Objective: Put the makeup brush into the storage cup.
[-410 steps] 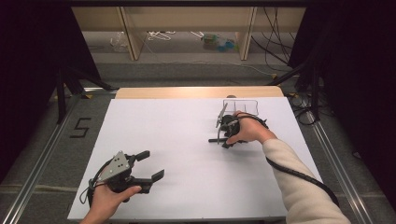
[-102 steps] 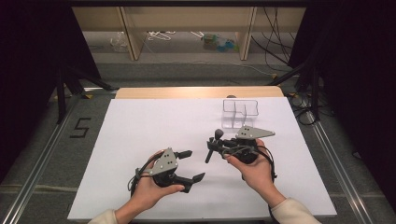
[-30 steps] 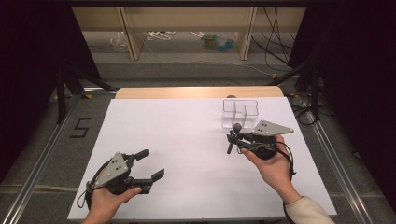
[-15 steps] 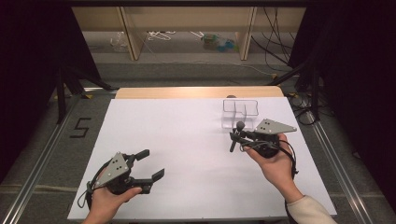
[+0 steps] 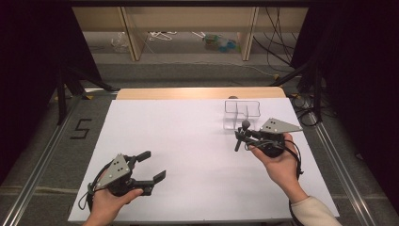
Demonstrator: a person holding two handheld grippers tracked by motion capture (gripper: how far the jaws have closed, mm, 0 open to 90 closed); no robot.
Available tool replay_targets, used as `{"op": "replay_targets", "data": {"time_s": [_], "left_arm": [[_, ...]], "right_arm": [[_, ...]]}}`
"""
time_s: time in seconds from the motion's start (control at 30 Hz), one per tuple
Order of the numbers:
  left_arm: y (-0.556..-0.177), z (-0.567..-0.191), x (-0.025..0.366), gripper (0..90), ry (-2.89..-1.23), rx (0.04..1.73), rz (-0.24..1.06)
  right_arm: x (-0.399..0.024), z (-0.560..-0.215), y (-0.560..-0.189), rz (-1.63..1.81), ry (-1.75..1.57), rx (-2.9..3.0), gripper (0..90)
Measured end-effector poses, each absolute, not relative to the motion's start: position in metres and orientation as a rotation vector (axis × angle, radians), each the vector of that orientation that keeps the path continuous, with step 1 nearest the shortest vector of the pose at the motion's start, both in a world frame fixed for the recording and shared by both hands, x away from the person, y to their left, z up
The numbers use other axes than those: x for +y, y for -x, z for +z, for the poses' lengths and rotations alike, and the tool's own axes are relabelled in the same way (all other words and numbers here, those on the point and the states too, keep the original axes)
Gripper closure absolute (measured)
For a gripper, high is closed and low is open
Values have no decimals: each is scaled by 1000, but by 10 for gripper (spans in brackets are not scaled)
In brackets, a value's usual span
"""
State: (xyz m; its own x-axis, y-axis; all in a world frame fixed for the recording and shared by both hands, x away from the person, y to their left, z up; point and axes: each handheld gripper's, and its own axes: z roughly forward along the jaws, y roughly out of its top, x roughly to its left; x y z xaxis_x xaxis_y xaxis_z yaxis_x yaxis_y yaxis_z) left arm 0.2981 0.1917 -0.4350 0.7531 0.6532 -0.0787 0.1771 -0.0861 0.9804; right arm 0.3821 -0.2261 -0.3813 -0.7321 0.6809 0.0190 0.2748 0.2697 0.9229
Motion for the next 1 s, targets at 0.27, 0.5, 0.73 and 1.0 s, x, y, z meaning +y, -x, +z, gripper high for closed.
{"op": "replay_targets", "data": {"time_s": [0.27,0.5,0.73,1.0], "left_arm": [[-299,-435,192,158,-1646,663,455],[-299,-435,192,158,-1647,661,456],[-299,-435,192,158,-1645,665,456],[-299,-435,192,158,-1648,655,455]], "right_arm": [[-230,-380,-384,1441,-881,2149,777],[-233,-380,-385,1437,-875,2129,777],[-236,-379,-386,1430,-887,2123,777],[-240,-378,-388,1425,-895,2105,777]]}}
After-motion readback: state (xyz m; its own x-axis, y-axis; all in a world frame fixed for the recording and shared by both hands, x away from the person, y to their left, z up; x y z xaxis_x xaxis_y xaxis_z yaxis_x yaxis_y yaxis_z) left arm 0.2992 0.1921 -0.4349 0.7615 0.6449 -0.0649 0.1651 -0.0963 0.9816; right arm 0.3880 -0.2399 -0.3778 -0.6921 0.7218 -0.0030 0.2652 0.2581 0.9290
